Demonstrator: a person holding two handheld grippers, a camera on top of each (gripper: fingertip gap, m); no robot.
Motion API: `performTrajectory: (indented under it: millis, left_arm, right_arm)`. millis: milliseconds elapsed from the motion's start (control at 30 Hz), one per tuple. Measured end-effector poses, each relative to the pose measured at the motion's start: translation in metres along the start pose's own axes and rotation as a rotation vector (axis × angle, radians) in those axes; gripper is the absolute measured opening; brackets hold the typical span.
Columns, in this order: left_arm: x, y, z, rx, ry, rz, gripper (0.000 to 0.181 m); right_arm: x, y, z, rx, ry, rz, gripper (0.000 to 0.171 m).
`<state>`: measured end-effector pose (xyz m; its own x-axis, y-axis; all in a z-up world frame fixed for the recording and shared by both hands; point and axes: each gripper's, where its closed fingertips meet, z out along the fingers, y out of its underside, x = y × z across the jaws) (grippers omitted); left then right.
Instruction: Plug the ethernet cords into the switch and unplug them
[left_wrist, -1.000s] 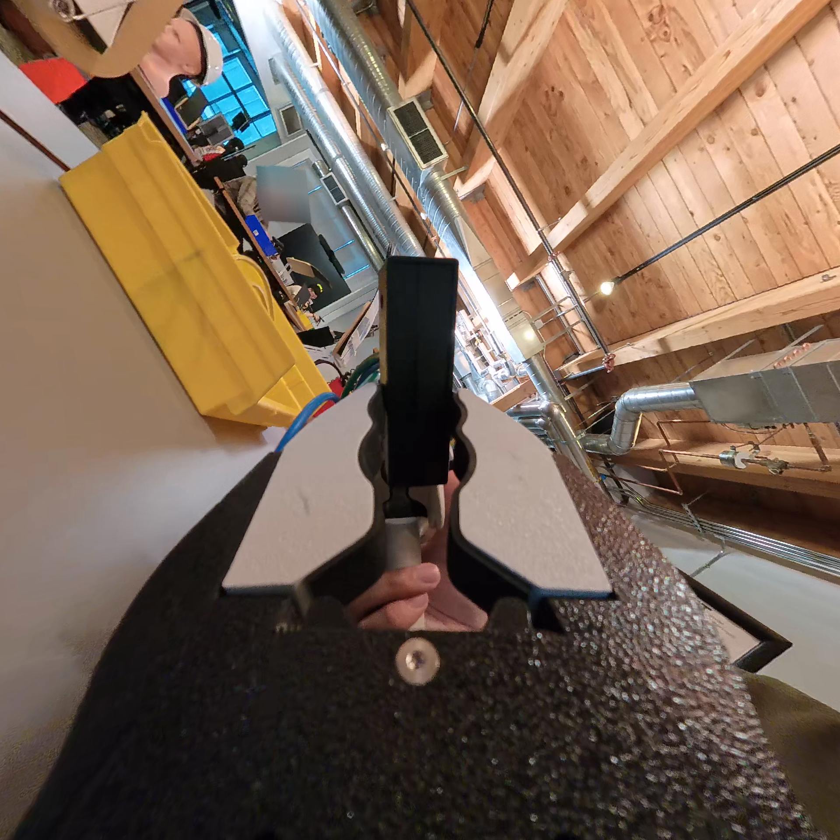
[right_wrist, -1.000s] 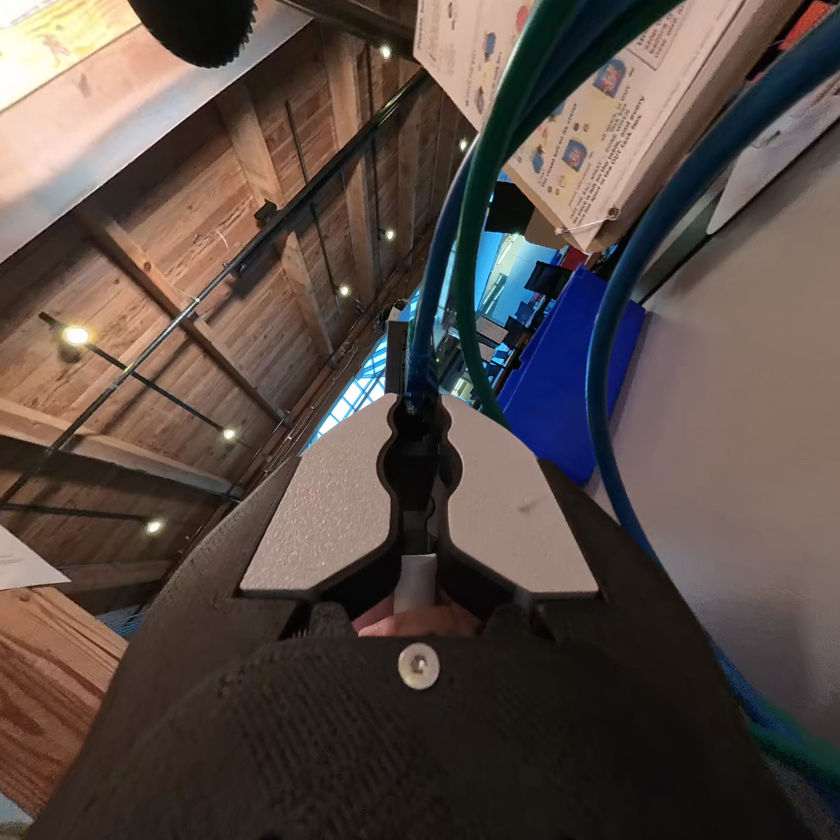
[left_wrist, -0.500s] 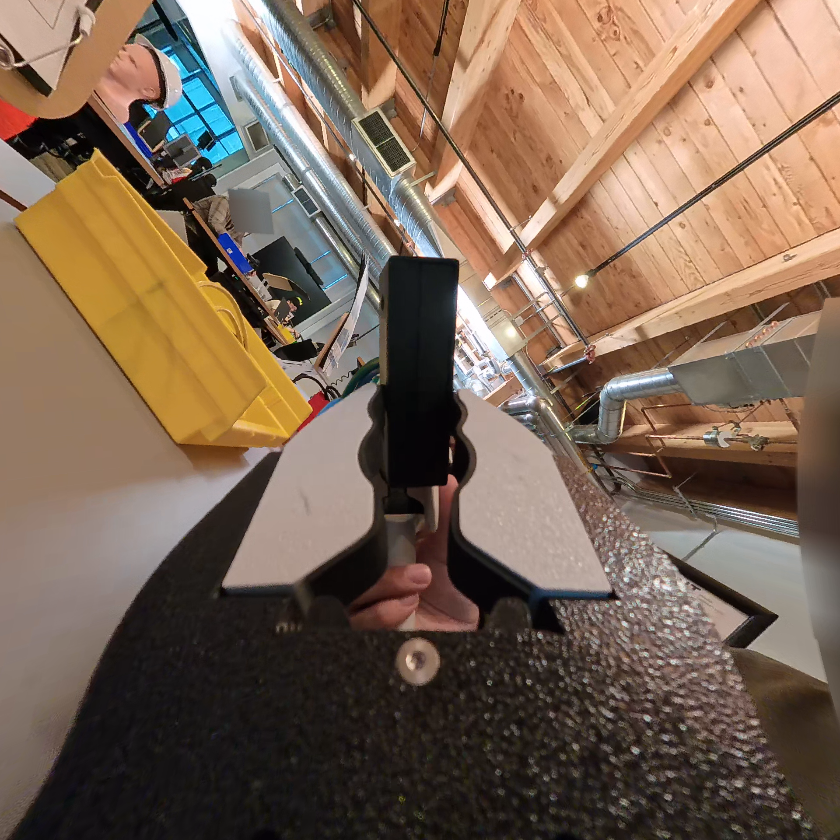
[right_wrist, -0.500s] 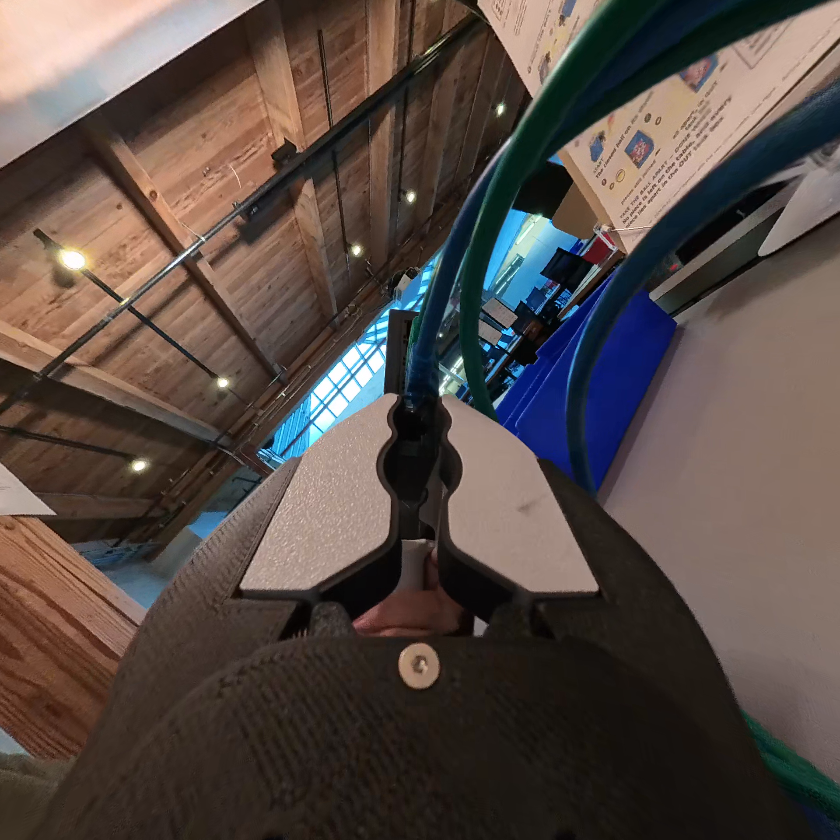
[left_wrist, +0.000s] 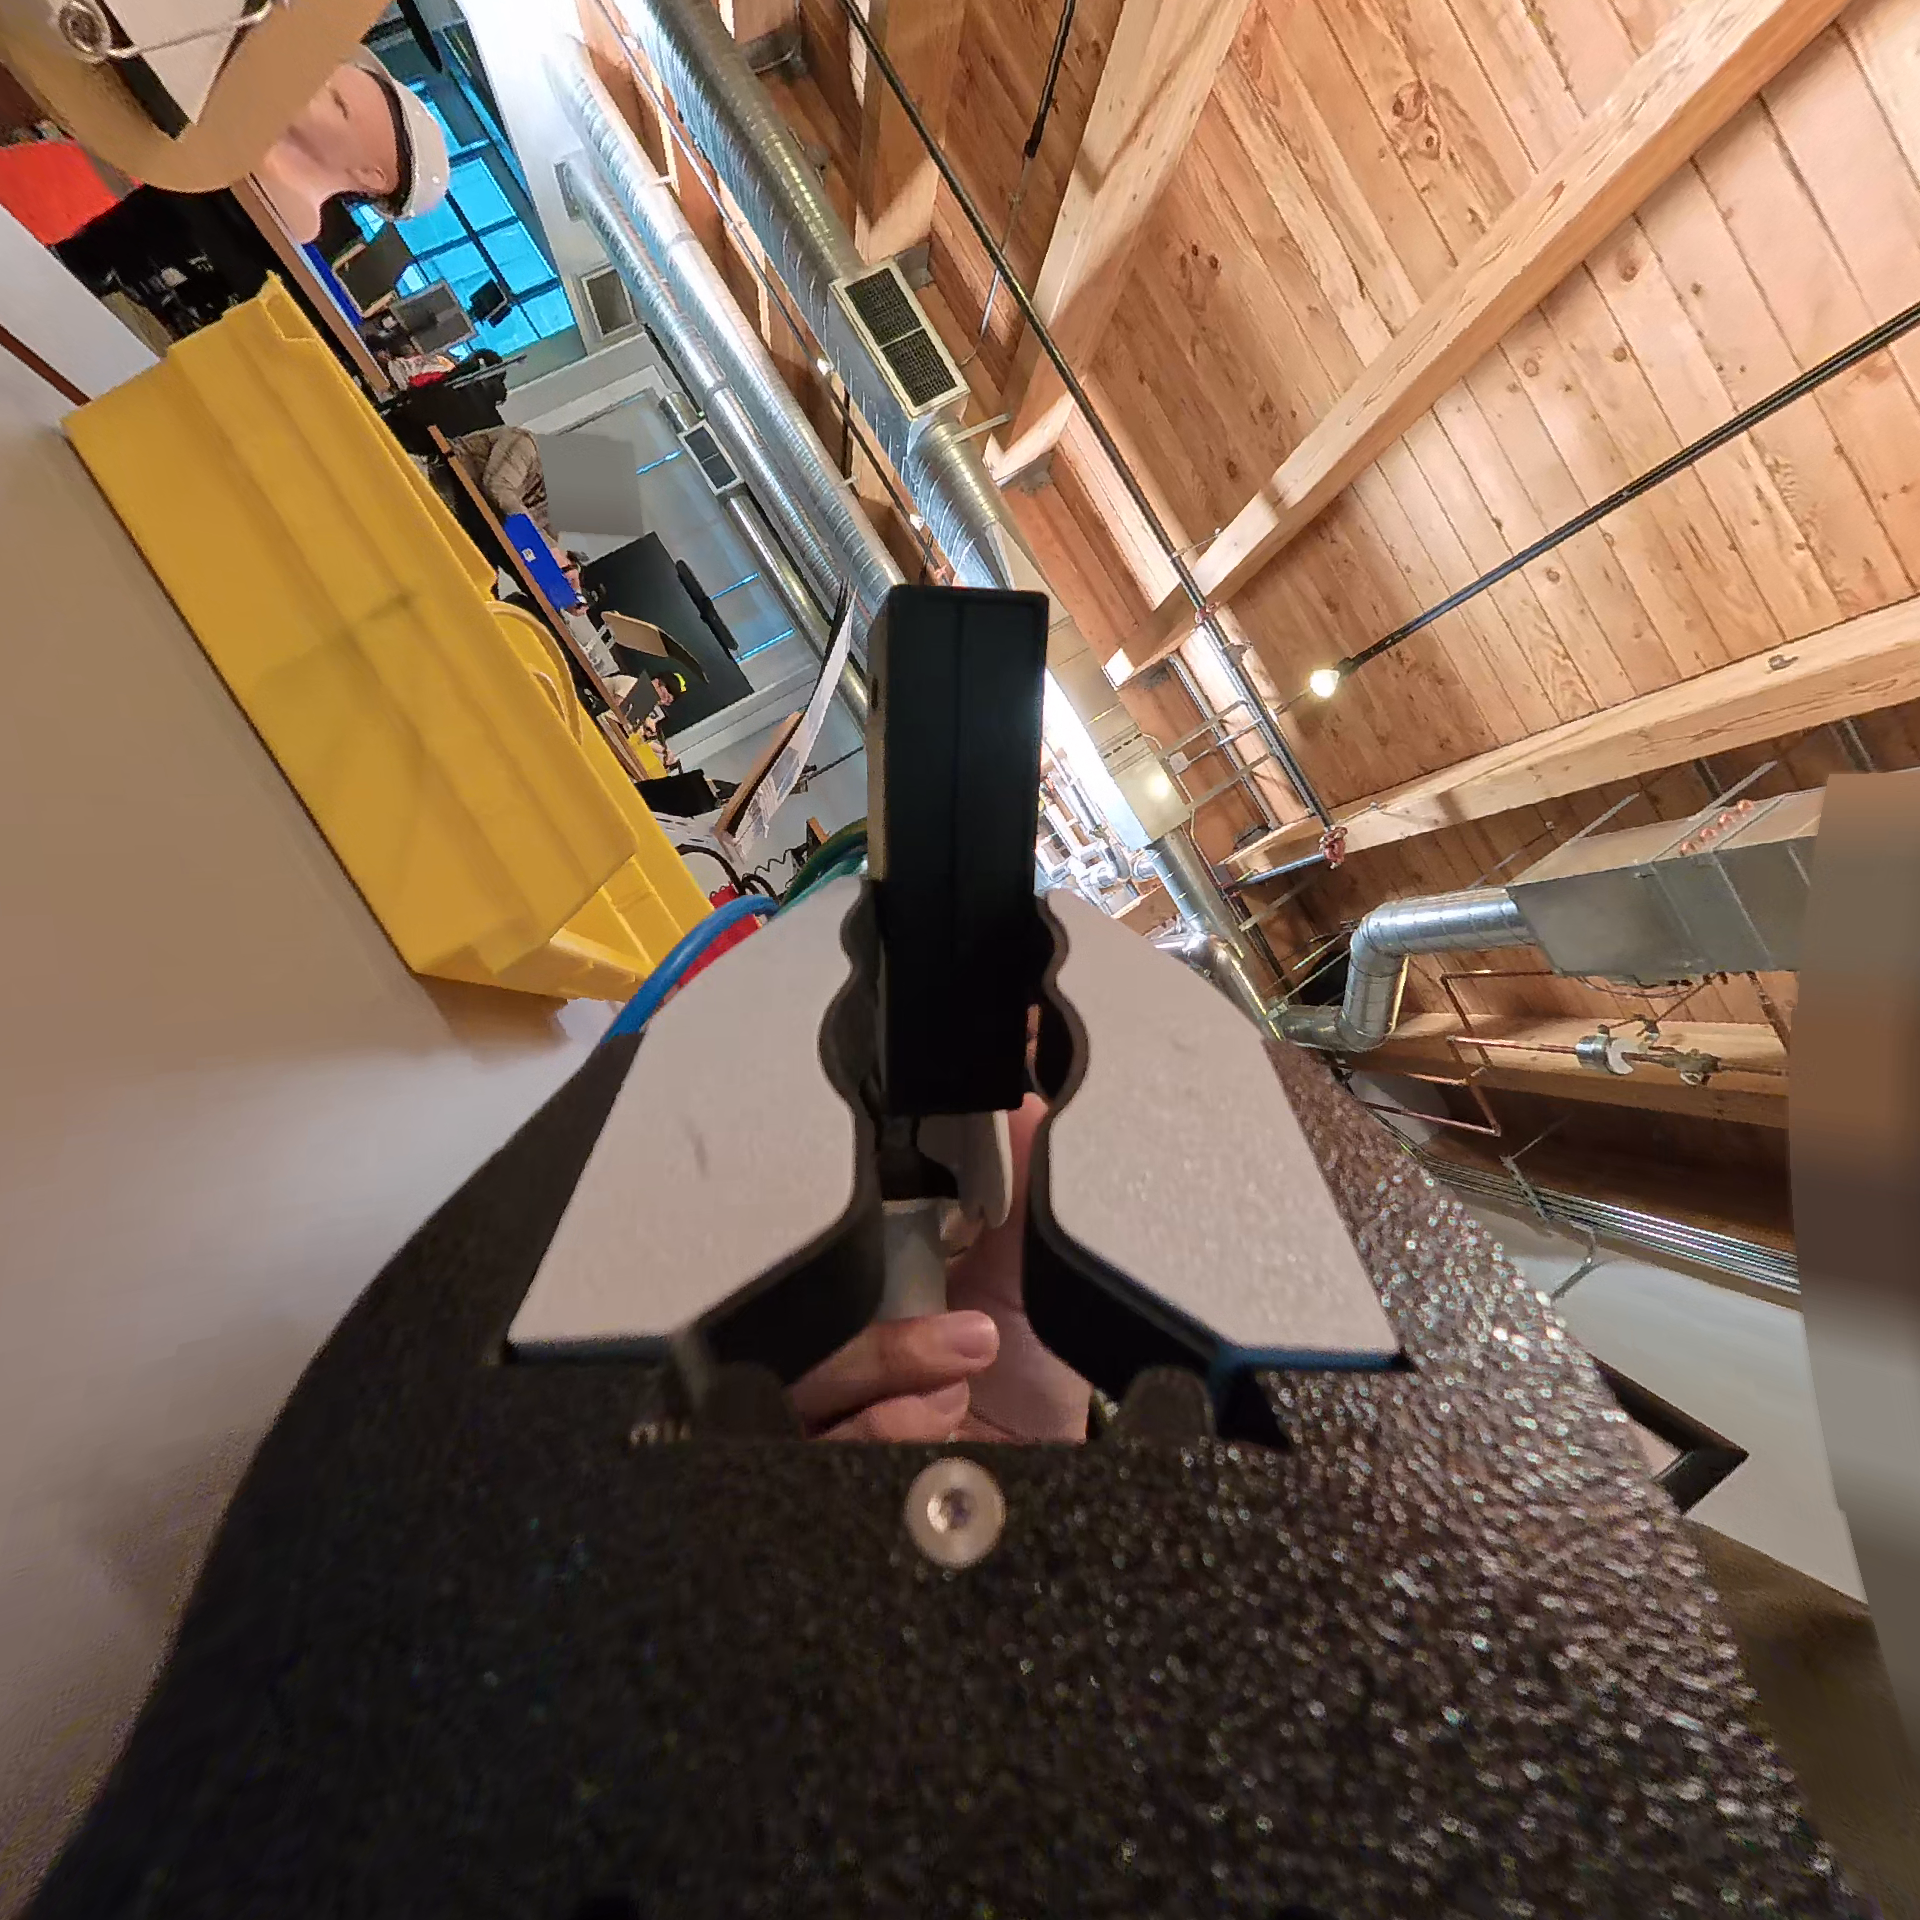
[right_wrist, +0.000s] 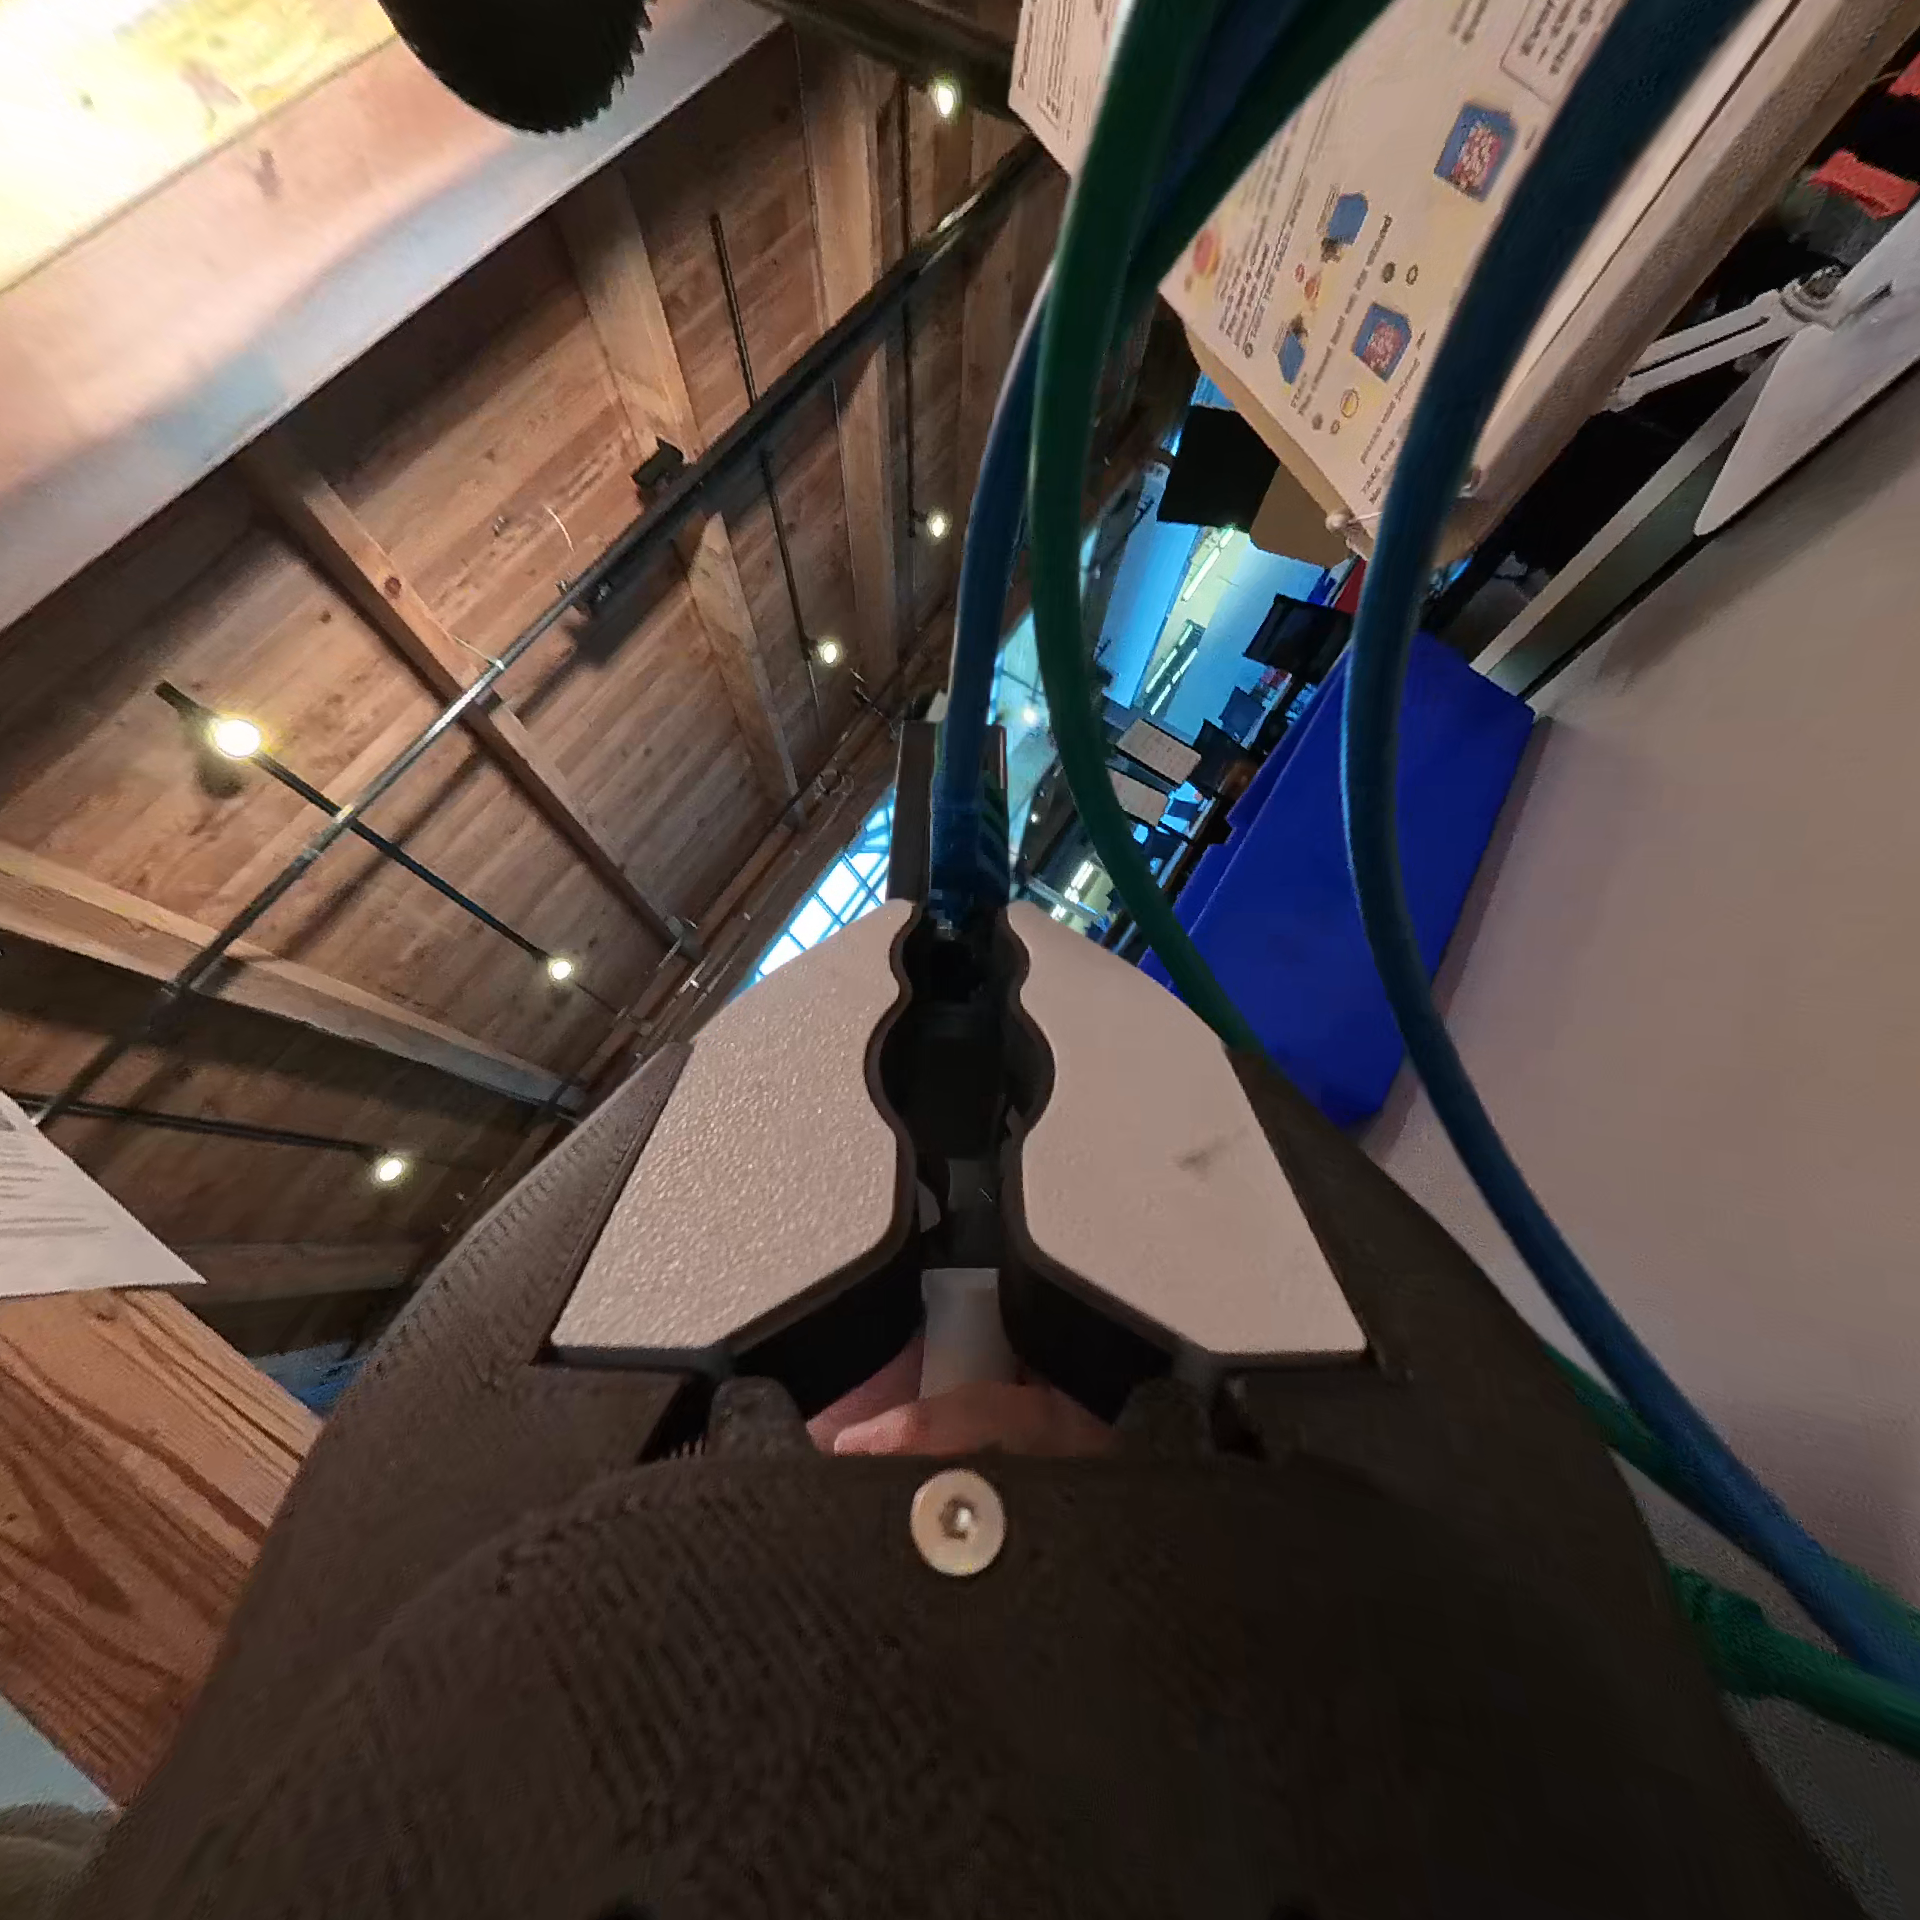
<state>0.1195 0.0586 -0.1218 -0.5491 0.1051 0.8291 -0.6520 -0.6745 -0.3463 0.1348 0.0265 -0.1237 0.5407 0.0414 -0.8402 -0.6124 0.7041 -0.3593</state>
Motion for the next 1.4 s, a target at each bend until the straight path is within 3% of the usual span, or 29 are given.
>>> performTrajectory:
  millis: [467,567,633,1167,1400]
  left_arm:
    - [-0.001,0.000,-0.001,0.011,-0.007,0.014,0.027]
    - [0.002,0.003,0.001,-0.001,0.006,0.017,0.027]
    - [0.001,0.006,0.002,-0.006,0.001,0.014,0.027]
    - [-0.007,0.007,0.000,0.066,-0.022,-0.002,0.026]
    - [-0.010,0.011,0.001,0.048,-0.031,0.023,0.026]
  right_arm:
    - [0.002,0.002,-0.002,0.079,0.001,0.039,0.029]
    - [0.004,0.000,-0.003,0.093,0.005,0.063,0.027]
    - [0.000,-0.002,-0.003,0.109,-0.026,0.057,0.015]
    - [0.008,0.001,-0.010,0.146,0.006,0.100,0.014]
    - [0.010,-0.001,-0.012,0.118,0.040,-0.004,0.013]
